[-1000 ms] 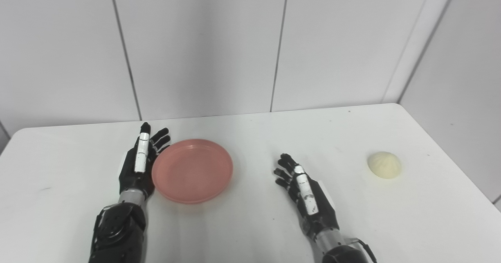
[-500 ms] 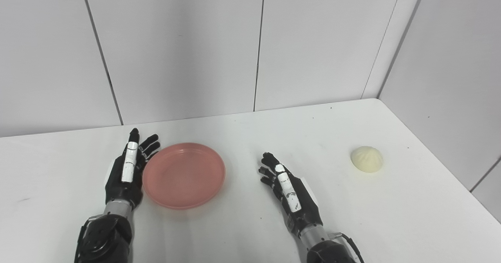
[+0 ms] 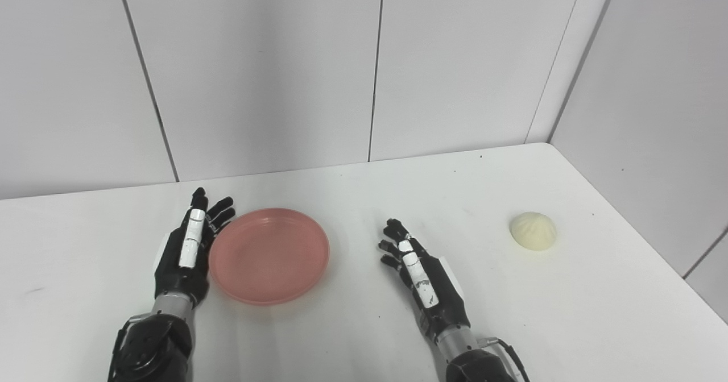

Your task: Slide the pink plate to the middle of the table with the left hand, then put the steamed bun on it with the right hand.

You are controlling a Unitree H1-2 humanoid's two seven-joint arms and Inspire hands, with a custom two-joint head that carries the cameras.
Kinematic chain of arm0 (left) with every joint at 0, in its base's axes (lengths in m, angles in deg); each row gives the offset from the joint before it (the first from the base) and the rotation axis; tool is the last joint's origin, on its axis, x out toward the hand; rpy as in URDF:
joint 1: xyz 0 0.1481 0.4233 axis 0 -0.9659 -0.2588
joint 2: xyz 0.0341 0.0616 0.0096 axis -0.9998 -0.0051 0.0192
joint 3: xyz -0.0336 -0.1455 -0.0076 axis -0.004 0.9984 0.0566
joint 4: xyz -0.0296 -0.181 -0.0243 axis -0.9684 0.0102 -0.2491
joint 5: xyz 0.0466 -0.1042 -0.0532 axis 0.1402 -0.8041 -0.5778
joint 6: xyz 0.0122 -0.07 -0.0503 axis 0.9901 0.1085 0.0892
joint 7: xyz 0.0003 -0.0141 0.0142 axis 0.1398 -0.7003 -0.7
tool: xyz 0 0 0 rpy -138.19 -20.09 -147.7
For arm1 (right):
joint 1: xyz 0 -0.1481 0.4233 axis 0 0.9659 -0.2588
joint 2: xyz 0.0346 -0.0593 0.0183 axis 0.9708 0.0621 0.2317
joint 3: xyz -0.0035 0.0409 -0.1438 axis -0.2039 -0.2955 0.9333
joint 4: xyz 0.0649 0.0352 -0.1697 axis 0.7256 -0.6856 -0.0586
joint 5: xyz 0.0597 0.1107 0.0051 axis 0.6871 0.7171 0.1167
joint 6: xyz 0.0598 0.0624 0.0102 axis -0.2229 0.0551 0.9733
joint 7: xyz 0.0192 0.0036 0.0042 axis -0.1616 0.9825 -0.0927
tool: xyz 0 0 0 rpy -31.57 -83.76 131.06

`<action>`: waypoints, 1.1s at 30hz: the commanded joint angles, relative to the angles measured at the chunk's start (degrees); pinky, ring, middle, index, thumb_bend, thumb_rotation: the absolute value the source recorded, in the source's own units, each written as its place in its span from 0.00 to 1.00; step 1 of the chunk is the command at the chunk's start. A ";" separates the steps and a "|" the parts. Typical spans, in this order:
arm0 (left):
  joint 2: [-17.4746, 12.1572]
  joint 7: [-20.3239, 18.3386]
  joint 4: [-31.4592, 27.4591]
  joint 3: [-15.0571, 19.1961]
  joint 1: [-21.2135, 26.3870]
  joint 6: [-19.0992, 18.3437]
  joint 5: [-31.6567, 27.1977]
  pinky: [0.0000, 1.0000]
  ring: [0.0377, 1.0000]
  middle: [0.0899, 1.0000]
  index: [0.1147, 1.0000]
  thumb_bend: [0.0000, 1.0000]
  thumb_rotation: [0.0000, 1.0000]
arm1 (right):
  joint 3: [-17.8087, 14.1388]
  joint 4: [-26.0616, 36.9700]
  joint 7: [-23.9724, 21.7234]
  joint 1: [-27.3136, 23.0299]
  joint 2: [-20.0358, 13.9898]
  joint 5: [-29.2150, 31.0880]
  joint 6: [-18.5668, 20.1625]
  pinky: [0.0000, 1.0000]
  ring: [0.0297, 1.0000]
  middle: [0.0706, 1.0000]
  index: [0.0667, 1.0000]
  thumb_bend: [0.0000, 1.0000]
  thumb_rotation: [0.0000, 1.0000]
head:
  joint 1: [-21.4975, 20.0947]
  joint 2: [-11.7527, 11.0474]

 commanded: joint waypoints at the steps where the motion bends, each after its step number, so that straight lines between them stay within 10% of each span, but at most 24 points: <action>1: 0.13 -0.42 0.44 -0.14 2.10 1.44 0.06 0.88 0.86 0.83 1.00 0.81 0.80 | -1.67 2.60 0.17 -2.52 -2.81 -1.04 -5.31 0.83 0.86 0.91 0.90 0.93 0.84 | 0.31 -0.35; 12: 0.46 -0.27 4.51 -0.26 3.73 4.31 0.73 0.88 0.87 0.82 1.00 0.77 0.80 | -9.83 17.71 3.40 -9.21 -9.79 -2.84 0.25 0.78 0.85 0.89 0.89 1.00 0.84 | 0.51 -1.11; 20: 0.81 -0.55 6.31 -0.29 4.34 6.11 0.63 0.87 0.86 0.82 1.00 0.76 0.79 | -12.89 17.50 2.46 -15.95 -21.72 -13.39 4.19 0.68 0.85 0.87 0.88 1.00 0.75 | 0.59 -1.49; 33: 1.06 -0.68 6.69 -0.47 4.51 5.77 0.72 0.89 0.88 0.84 1.00 0.77 0.78 | 1.85 9.29 -17.68 -20.80 -43.93 -39.59 20.20 0.65 0.83 0.86 0.82 1.00 0.68 | 0.67 -1.69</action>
